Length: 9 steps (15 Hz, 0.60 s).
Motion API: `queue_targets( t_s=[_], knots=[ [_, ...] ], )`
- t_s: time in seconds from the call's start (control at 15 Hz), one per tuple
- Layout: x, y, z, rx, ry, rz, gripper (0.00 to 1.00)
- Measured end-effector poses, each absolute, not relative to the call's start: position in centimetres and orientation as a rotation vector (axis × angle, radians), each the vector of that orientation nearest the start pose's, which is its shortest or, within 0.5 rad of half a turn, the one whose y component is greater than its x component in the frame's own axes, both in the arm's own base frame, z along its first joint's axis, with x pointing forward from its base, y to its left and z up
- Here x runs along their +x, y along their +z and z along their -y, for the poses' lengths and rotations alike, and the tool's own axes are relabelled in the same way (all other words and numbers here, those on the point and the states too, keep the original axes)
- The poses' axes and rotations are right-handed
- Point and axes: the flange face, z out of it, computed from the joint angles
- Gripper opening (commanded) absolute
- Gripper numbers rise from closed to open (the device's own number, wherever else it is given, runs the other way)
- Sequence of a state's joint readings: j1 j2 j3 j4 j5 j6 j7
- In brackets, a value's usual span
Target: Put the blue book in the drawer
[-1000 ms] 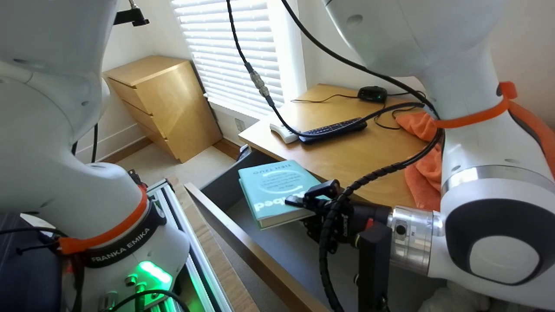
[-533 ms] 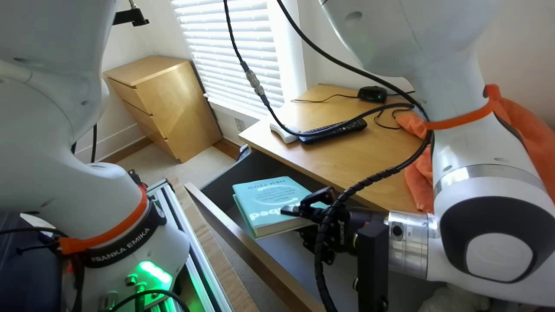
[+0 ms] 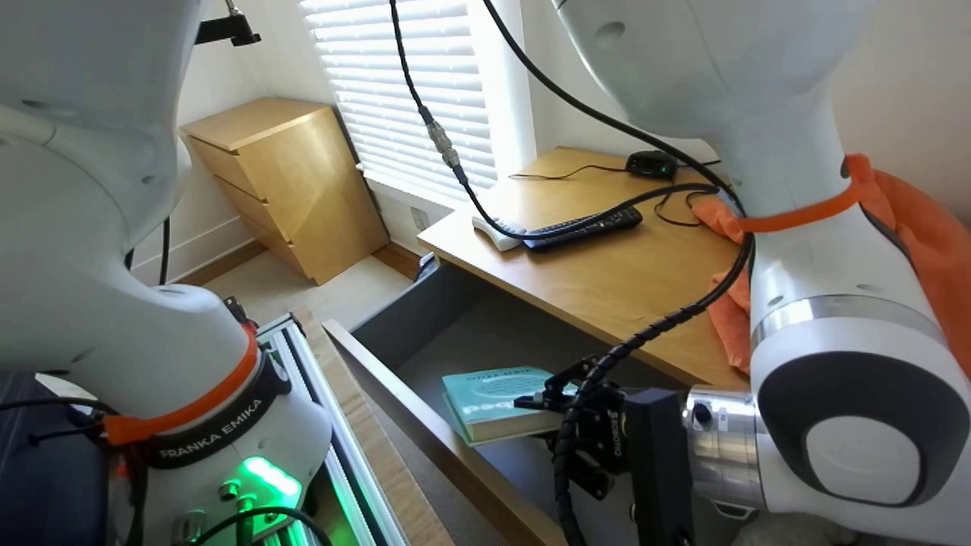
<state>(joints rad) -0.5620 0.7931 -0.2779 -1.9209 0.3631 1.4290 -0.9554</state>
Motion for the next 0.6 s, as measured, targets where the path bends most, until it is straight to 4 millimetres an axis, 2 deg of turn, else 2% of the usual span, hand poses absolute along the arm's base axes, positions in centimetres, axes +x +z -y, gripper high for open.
queue_targets(
  t_s=[0.6],
  knots=[
    [33.4, 5.5, 33.9, -2.306, 0.667, -0.293, 0.07]
  ],
)
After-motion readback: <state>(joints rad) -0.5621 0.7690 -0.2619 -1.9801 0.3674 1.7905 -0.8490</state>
